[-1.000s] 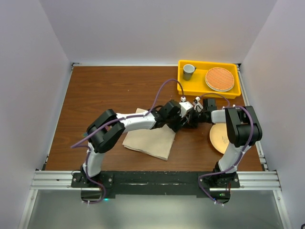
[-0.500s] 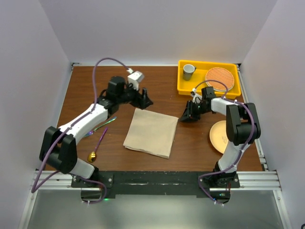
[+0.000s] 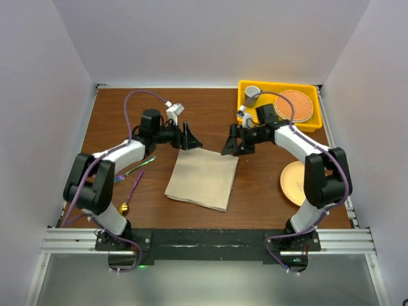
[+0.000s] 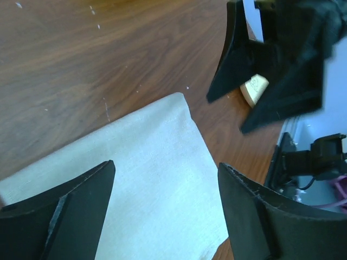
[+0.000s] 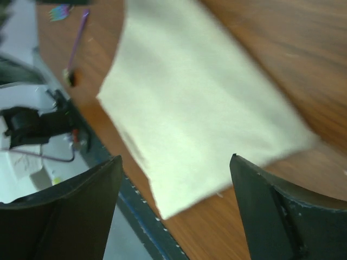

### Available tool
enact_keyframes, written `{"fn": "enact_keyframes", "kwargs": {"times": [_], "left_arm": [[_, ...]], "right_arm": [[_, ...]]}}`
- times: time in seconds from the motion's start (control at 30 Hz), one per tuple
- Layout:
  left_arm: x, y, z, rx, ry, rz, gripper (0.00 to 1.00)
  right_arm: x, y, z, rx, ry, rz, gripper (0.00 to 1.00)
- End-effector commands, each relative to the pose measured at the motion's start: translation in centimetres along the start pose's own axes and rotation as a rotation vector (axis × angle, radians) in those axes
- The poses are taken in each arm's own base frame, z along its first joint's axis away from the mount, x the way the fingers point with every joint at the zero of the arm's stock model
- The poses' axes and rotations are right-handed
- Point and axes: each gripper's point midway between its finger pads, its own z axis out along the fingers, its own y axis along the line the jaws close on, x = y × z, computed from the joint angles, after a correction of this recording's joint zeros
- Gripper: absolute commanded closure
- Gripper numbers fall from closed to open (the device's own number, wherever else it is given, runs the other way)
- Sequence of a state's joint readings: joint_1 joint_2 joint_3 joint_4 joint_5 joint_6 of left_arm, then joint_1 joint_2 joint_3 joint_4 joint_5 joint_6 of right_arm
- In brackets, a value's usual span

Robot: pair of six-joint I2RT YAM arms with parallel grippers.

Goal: Fold the napkin into a case and place the utensils inside
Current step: Smooth out the square-folded napkin at the center of the board.

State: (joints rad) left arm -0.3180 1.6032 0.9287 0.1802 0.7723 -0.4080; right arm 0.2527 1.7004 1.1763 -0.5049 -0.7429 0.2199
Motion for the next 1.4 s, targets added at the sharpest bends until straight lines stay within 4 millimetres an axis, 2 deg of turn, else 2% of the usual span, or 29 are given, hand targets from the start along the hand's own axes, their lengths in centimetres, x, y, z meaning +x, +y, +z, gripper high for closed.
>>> {"fn": "enact_keyframes", "kwargs": {"times": [0.0,0.03,0.1,0.17,0.27,0.37,0.4,0.47,0.53,0.6,0.67,0.77,0.8,0.87,0.9,0.97,1.03,1.07,1.1,1.13,1.17,1.2,1.23,1.27,1.3,1.33,1.37], "left_arm": [[-0.3,-1.8,3.1,0.184,-0.023,-0.16,0.15],[-1.0,-2.2,3.6,0.217,-0.045,-0.151,0.13],[-0.1,-2.0,5.0,0.235,-0.019,-0.241,0.09],[-0.3,-2.0,5.6,0.265,-0.041,-0.262,0.08],[1.5,-0.1,7.0,0.235,-0.016,-0.39,0.07],[2.3,2.1,7.7,0.17,-0.015,-0.449,0.06],[2.1,3.5,7.7,0.121,-0.036,-0.471,0.06],[3.2,5.5,7.6,0.063,-0.026,-0.537,0.06],[3.9,7.6,7.0,-0.001,-0.028,-0.603,0.06],[4.6,9.8,5.9,-0.07,-0.045,-0.671,0.06],[5.1,10.8,4.7,-0.096,-0.059,-0.717,0.06],[5.0,10.9,3.2,-0.098,-0.085,-0.744,0.05],[4.9,10.8,2.9,-0.093,-0.09,-0.742,0.05],[4.4,9.9,2.2,-0.063,-0.097,-0.725,0.03],[3.8,9.4,2.0,-0.039,-0.111,-0.701,0.02],[2.4,7.6,1.4,0.025,-0.123,-0.64,0.0],[1.5,6.6,1.0,0.045,-0.125,-0.588,0.0],[-0.2,5.6,0.4,0.061,-0.14,-0.483,0.0],[0.3,5.7,0.1,0.026,-0.1,-0.492,0.0],[-0.1,5.5,-0.2,0.014,-0.092,-0.452,0.0],[-1.8,4.6,-1.1,0.019,-0.113,-0.335,0.0],[-1.6,4.2,-1.5,0.007,-0.098,-0.321,0.0],[-2.1,3.8,-1.9,0.003,-0.106,-0.287,0.0],[-2.7,3.2,-2.5,-0.002,-0.126,-0.241,0.0],[-3.1,2.8,-2.7,0.001,-0.141,-0.231,0.0],[-3.4,2.5,-2.7,0.008,-0.155,-0.234,0.0],[-3.1,2.2,-2.4,0.021,-0.153,-0.287,0.0]], "right_arm": [[-0.4,4.3,3.2,-0.157,0.001,-0.003,0.1],[-0.5,4.4,3.6,-0.163,-0.001,-0.004,0.09],[-1.0,4.6,4.4,-0.181,-0.014,0.004,0.06],[-1.6,4.4,4.8,-0.184,-0.028,0.017,0.05],[-1.7,3.2,6.0,-0.165,-0.037,0.041,0.03],[-0.4,0.8,7.6,-0.122,0.001,0.059,0.03],[0.6,-0.3,8.3,-0.099,0.037,0.083,0.03],[1.6,-1.9,8.9,-0.056,0.066,0.077,0.03],[3.1,-3.8,9.4,-0.007,0.117,0.099,0.03],[3.7,-5.3,9.5,0.04,0.135,0.099,0.03],[4.2,-7.1,9.8,0.073,0.157,0.09,0.03],[3.9,-8.4,10.1,0.101,0.177,0.027,0.03],[3.1,-8.5,10.1,0.108,0.166,-0.002,0.03],[2.8,-8.8,10.5,0.099,0.177,-0.053,0.03],[1.7,-8.2,10.5,0.084,0.169,-0.086,0.03],[1.0,-6.9,10.7,0.022,0.173,-0.152,0.03],[-0.6,-4.0,10.2,-0.073,0.163,-0.218,0.02],[-1.2,-2.9,9.7,-0.104,0.155,-0.243,0.02],[-2.9,-0.4,8.2,-0.143,0.123,-0.273,0.02],[-3.7,1.1,7.3,-0.169,0.102,-0.29,0.02],[-4.7,2.9,6.1,-0.199,0.07,-0.302,0.02],[-6.2,5.5,4.0,-0.219,0.0,-0.323,0.02],[-6.9,6.9,3.0,-0.233,-0.041,-0.322,0.02],[-7.3,8.1,2.2,-0.242,-0.073,-0.236,0.02],[-8.2,9.2,1.4,-0.262,-0.152,-0.246,0.02],[-8.6,9.5,1.3,-0.265,-0.189,-0.208,0.02],[-8.8,9.8,1.5,-0.278,-0.207,-0.086,0.02]]}}
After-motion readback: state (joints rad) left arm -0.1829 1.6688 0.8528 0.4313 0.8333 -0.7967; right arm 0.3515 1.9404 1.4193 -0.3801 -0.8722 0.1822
